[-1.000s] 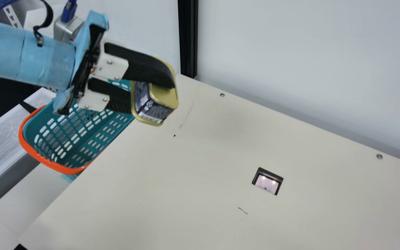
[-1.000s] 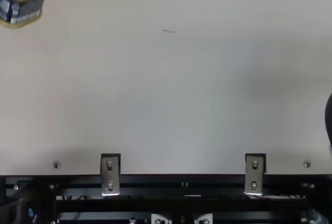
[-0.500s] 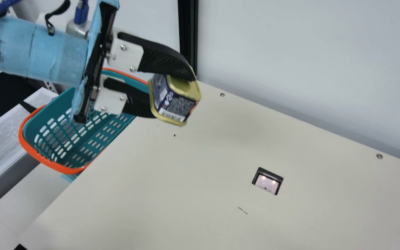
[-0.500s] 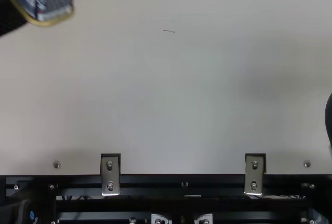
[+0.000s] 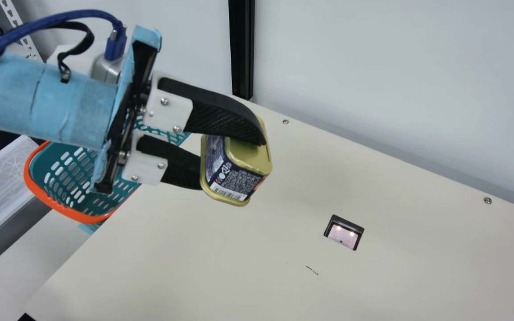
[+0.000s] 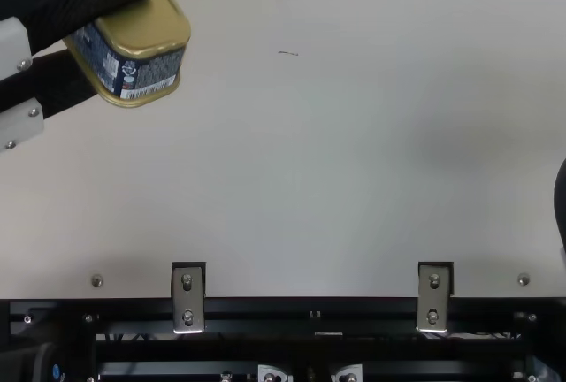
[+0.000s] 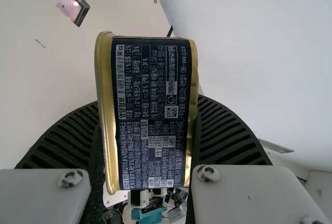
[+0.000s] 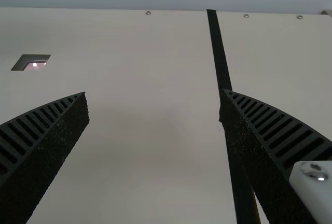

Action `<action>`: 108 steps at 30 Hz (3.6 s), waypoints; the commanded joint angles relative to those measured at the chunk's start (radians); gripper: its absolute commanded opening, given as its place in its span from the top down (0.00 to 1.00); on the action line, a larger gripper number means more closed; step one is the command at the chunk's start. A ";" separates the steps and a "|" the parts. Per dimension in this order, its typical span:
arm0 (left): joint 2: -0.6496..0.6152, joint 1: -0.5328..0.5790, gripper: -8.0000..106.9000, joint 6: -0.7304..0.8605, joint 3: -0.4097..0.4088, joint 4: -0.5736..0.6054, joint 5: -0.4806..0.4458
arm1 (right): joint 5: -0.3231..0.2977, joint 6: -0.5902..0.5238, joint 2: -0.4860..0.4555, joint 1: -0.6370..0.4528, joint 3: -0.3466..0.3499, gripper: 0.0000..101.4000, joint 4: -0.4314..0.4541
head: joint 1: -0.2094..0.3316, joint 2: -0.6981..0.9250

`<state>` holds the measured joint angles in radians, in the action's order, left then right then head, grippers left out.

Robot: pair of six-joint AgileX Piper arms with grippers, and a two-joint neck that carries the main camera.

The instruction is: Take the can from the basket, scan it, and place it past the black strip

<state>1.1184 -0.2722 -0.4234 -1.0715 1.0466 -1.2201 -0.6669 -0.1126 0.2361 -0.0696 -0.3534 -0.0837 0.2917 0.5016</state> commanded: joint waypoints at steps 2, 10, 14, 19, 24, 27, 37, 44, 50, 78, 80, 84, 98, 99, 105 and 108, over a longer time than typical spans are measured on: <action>0.001 -0.013 0.84 0.003 0.003 0.017 0.000 | 0.000 0.000 0.000 0.000 0.000 0.00 0.000 | 0.023 0.017; 0.004 -0.029 0.84 -0.017 0.004 0.070 0.001 | 0.000 0.000 0.000 0.000 0.000 0.00 0.000 | 0.023 0.017; 0.004 -0.029 0.84 -0.017 0.004 0.070 0.001 | 0.000 0.000 0.000 0.000 0.000 0.00 0.000 | 0.023 0.017; 0.004 -0.029 0.84 -0.017 0.004 0.070 0.001 | 0.000 0.000 0.000 0.000 0.000 0.00 0.000 | 0.023 0.017; 0.004 -0.029 0.84 -0.017 0.004 0.070 0.001 | 0.000 0.000 0.000 0.000 0.000 0.00 0.000 | 0.023 0.017; 0.004 -0.029 0.84 -0.017 0.004 0.070 0.001 | 0.000 0.000 0.000 0.000 0.000 0.00 0.000 | 0.023 0.017; 0.005 -0.032 0.84 -0.002 0.006 0.070 0.005 | 0.000 0.000 0.000 0.000 0.000 0.00 0.000 | 0.023 0.017; -0.002 0.012 0.84 0.048 0.006 0.005 0.095 | 0.000 0.000 0.000 0.000 0.000 0.00 0.000 | 0.023 0.017; 0.002 0.107 0.84 0.087 0.007 -0.073 0.228 | 0.000 0.000 0.000 0.000 0.000 0.00 0.000 | 0.023 0.017; 0.217 0.668 0.84 -0.069 0.026 -0.572 0.843 | 0.000 0.000 0.000 0.000 0.000 0.00 0.000 | 0.023 0.017; 0.244 0.688 0.84 -0.092 0.030 -0.613 0.887 | 0.000 0.000 0.000 0.000 0.000 0.00 0.000 | 0.023 0.017; 0.298 0.718 0.84 -0.144 0.044 -0.708 0.979 | 0.000 0.000 0.000 0.000 0.000 0.00 0.000 | 0.023 0.017; 0.431 0.731 0.84 -0.271 0.080 -0.887 1.173 | 0.000 0.000 0.000 0.000 0.000 0.00 0.000 | -0.022 -0.144; 0.438 0.731 0.84 -0.269 0.080 -0.889 1.180 | 0.000 0.000 0.000 0.000 0.000 0.00 0.000 | -0.027 -0.167; 0.476 0.730 0.84 -0.210 0.082 -0.869 1.226 | 0.000 0.000 0.000 0.000 0.000 0.00 0.000 | -0.061 -0.281; 0.496 0.733 0.84 -0.150 0.087 -0.836 1.257 | 0.000 0.000 0.000 0.000 0.000 0.00 0.000 | -0.086 -0.321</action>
<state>1.6094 0.4592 -0.6096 -0.9865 0.1947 0.0254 -0.6669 -0.1126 0.2361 -0.0696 -0.3534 -0.0837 0.2150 0.1945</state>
